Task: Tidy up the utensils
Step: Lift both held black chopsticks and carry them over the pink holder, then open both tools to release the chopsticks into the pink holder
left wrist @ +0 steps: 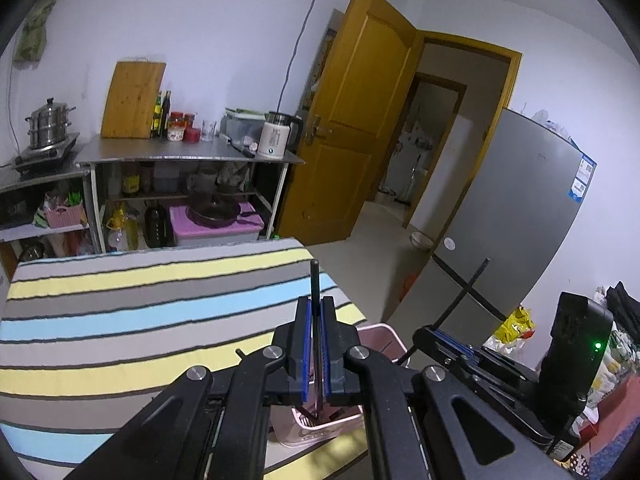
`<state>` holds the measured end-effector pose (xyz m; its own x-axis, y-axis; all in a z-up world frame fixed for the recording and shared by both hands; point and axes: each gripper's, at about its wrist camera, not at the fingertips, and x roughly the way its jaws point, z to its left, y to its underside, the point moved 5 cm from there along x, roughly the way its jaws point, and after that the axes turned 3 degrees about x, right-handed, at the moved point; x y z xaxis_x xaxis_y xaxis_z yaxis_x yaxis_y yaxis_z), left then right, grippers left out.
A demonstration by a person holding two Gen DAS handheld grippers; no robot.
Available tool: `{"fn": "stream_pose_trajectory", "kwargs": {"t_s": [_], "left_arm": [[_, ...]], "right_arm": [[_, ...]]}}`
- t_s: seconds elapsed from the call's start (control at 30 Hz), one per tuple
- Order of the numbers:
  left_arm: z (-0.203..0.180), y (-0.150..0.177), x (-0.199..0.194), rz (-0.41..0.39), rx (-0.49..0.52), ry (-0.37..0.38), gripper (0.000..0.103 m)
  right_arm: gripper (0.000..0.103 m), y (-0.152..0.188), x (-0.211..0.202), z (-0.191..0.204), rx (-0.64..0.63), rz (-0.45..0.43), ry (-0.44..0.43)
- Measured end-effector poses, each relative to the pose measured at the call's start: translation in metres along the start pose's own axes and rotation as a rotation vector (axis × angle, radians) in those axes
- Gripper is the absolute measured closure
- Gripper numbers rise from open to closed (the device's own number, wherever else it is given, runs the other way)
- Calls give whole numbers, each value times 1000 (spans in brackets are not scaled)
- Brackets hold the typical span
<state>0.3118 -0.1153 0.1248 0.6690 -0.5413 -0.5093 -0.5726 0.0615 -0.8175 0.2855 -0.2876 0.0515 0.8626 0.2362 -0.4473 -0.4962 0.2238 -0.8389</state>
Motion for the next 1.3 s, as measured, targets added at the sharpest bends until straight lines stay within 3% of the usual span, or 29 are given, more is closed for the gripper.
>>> {"fn": "stream_pose_trajectory", "kwargs": {"t_s": [0.63, 0.73, 0.9, 1.03, 1.3], "left_arm": [[23, 38, 34, 99, -45, -7, 98], [24, 39, 30, 94, -49, -9, 97], [26, 43, 17, 78, -47, -22, 89], [30, 48, 4, 64, -48, -30, 88], [35, 64, -30, 24, -45, -62, 87]], "right_arm": [[96, 30, 27, -10, 24, 117, 32], [88, 30, 25, -11, 26, 112, 37], [87, 32, 18, -13, 27, 110, 44], [82, 36, 10, -14, 28, 106, 42], [81, 44, -10, -11, 16, 96, 35]]}}
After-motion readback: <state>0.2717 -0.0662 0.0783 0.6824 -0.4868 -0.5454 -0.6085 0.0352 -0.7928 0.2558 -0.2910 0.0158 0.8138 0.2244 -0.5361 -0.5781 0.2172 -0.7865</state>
